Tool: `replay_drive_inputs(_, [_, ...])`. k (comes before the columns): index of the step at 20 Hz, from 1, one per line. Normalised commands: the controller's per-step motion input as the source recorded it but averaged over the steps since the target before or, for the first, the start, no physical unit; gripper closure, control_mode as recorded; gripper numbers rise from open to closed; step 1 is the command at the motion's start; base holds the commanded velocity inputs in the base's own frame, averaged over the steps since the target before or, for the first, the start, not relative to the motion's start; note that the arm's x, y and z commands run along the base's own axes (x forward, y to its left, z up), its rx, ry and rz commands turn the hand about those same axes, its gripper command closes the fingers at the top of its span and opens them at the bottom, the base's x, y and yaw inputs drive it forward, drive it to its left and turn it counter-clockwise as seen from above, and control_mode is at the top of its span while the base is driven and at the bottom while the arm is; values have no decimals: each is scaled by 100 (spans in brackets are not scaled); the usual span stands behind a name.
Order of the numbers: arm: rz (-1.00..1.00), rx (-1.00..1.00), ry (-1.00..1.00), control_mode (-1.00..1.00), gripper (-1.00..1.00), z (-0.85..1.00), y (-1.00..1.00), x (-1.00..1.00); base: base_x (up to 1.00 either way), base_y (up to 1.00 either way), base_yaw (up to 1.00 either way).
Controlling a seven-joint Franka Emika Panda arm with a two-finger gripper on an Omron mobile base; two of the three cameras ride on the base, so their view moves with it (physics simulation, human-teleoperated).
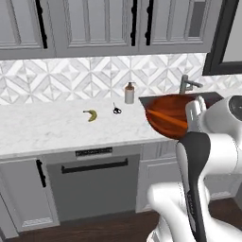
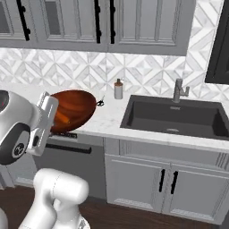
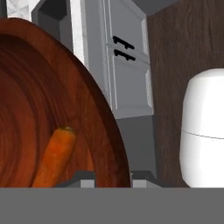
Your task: Pick the carrot from the sink and place it in the bowl. Then pick the bowl and place it in the microwave. Then close the microwave door and press the start button.
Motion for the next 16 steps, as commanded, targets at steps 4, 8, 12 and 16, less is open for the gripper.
replay_drive_inputs(4, [0,0,0,100,100,0,0,0,-39,86,4])
replay_drive_inputs(8, [0,0,0,100,100,0,0,0,-37,82,12])
replay_drive_inputs(12, [0,0,0,100,100,0,0,0,-52,9,23])
replay_drive_inputs(16, [0,0,0,100,100,0,0,0,-49,3,12])
